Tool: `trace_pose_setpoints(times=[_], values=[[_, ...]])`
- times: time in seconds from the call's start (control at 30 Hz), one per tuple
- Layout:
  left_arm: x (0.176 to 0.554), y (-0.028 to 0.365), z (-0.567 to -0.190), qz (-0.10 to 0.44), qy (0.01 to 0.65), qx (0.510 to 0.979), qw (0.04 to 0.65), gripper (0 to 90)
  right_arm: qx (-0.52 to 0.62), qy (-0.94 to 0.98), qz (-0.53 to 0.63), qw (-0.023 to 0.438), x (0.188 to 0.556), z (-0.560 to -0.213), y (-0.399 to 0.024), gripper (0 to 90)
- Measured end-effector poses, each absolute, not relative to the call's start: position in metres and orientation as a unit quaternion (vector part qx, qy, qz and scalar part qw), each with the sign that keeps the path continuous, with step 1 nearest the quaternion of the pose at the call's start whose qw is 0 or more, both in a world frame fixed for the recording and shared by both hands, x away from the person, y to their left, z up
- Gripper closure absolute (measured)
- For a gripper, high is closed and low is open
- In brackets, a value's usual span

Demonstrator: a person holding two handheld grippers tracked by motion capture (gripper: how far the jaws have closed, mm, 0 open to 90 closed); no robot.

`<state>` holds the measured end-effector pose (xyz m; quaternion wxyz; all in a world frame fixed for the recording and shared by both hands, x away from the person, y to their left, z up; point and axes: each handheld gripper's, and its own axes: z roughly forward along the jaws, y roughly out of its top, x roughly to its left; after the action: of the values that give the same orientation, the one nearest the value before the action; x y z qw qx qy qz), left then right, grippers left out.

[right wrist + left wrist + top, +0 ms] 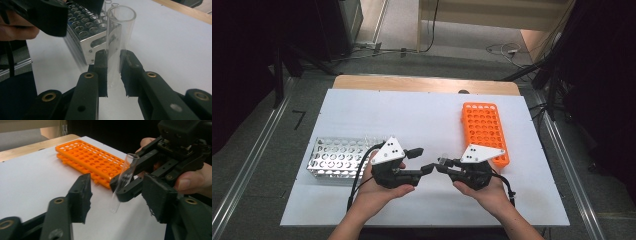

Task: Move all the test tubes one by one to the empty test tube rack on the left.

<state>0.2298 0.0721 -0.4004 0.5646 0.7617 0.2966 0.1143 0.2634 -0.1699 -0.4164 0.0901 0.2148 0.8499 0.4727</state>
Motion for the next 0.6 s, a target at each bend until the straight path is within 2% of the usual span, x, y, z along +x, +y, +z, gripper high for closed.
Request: trace_pose_setpoints(times=[0.47,0.6], values=[[0.224,0.055,-0.402,0.125,0.274,0.771,0.561,69.5,0.187,0.861,0.466,0.074,0.252,-0.418,-0.152,74.0],[0.224,0.055,-0.402,0.132,0.271,0.771,0.561,73.3,0.186,0.862,0.466,0.072,0.251,-0.417,-0.152,74.0]])
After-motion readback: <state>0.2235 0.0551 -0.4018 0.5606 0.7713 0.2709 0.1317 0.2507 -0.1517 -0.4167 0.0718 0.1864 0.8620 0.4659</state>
